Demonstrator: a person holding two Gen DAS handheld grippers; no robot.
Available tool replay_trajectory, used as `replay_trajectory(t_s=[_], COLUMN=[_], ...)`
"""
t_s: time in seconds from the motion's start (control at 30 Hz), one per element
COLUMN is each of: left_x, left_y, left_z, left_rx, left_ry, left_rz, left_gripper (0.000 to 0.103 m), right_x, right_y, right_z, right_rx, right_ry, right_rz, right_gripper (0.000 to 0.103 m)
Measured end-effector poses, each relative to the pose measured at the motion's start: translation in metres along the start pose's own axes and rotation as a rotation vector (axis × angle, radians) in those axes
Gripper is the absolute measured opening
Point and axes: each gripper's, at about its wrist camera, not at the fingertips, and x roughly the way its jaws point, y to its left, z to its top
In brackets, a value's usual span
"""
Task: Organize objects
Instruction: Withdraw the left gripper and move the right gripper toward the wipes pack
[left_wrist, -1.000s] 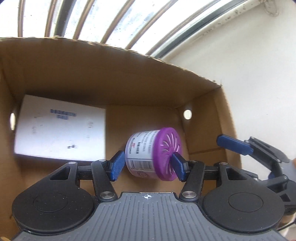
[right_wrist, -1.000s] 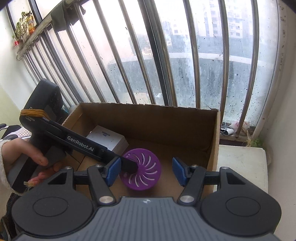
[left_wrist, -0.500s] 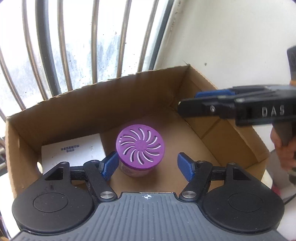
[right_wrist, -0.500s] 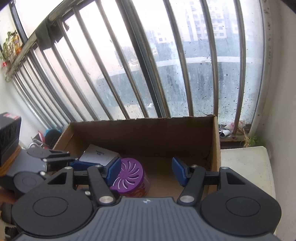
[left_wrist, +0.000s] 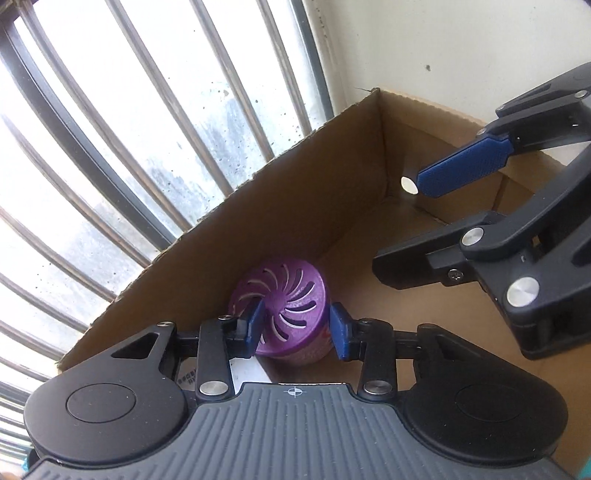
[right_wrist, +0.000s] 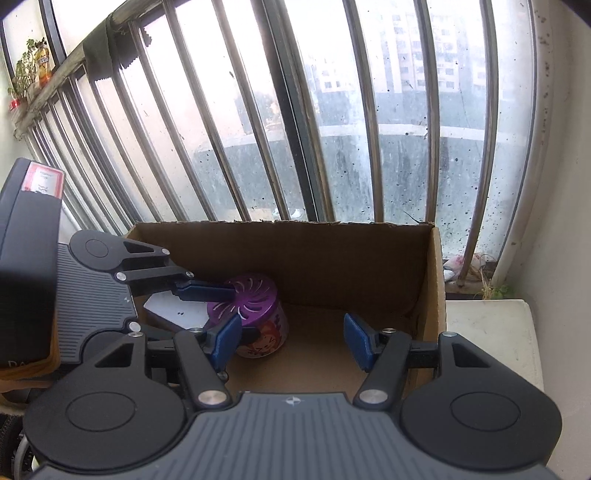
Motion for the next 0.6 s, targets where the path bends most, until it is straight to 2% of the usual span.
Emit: replay_trajectory(t_s=[0.07, 0.27, 0.4, 0.5, 0.57, 0.6], left_x=[0.003, 0.002, -0.025, -0.042, -0.039, -0.033], left_y=[-0.003, 0.007, 0.012, 0.018, 0.026, 0.027], left_z=[0.001, 0.002, -0.007, -0.023, -0.034, -0.038], left_rx=[0.032, -0.025, -0.049, -0.018, -0.012, -0.013], left_ry=[-0.001, 0.011, -0.037, -0.042, 0.001, 0.033], left_rz=[0.015, 0.005, -0.049, -0.032, -0.006, 0.016], left_gripper=[0.040, 0.043, 0.054, 0.054, 0.052, 0.046], right_x=[0.000, -0.001, -0.003, -0.004, -0.004, -0.004], right_y=[-0.001, 0.001, 0.003, 0.003, 0.003, 0.003], right_z=[0.000, -0.003, -0.007, -0.008, -0.008, -0.007], right_rx=[0.000, -0.026, -0.038, -0.043, -0.036, -0.033], right_ry=[-0.010, -0.032, -0.050, -0.059, -0.060, -0.061], right_rz=[0.002, -0.003, -0.012, -0.017, -0.014, -0.014], right_gripper=[0.064, 0.064, 0.064, 0.064, 0.065, 0.065])
